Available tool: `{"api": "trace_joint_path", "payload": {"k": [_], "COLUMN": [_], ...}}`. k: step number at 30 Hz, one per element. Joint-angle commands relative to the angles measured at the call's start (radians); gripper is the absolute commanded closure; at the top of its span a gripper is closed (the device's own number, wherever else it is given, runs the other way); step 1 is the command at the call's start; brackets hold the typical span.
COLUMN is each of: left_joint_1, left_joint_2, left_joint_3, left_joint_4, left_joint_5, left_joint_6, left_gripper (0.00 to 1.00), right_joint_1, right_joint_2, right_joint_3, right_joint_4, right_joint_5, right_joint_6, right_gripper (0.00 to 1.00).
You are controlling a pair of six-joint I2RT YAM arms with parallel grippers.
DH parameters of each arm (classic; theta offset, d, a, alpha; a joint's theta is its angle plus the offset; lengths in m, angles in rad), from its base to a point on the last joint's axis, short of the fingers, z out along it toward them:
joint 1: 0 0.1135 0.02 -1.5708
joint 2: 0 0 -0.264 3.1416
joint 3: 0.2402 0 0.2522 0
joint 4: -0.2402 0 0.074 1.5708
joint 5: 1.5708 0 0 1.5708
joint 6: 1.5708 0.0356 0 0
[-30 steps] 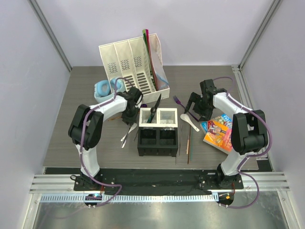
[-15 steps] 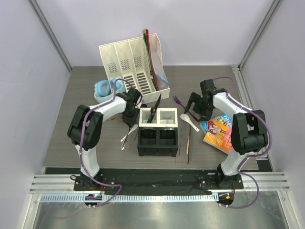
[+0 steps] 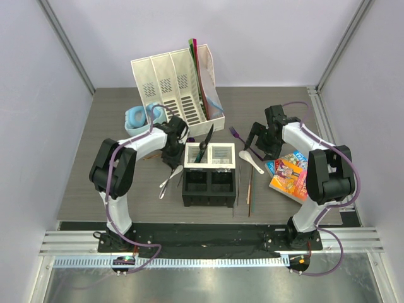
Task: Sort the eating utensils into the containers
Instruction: Pick up the fork at the center of the board.
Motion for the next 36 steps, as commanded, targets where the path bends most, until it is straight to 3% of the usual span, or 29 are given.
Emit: {"api": "trace_joint_path", "payload": {"k": [1, 14, 36], "left_joint_1": [-0.003, -0.003, -0.004], "left_joint_2": [0.008, -0.123, -0.098], "left_joint_3": [-0.011, -0.052, -0.097], "left_joint_4": [-0.056, -0.105, -0.079], "left_joint_5": [0.013, 0.014, -0.022], "left_joint_6": [-0.024, -0.018, -0.02], "left_gripper": [0.76, 0.75, 0.75], "right_joint_1": [0.004, 0.005, 0.005], "right_joint_2": [-0.027, -0.015, -0.012], "right_joint_3": [0.021, 0.024, 0.024], "right_joint_4": [0.01, 0.011, 0.01], "right_joint_5": [0.003, -0.004, -0.002], "right_joint_6": [-0.004, -0.004, -0.01], "right_gripper": [0.0, 0.0, 0.0]}}
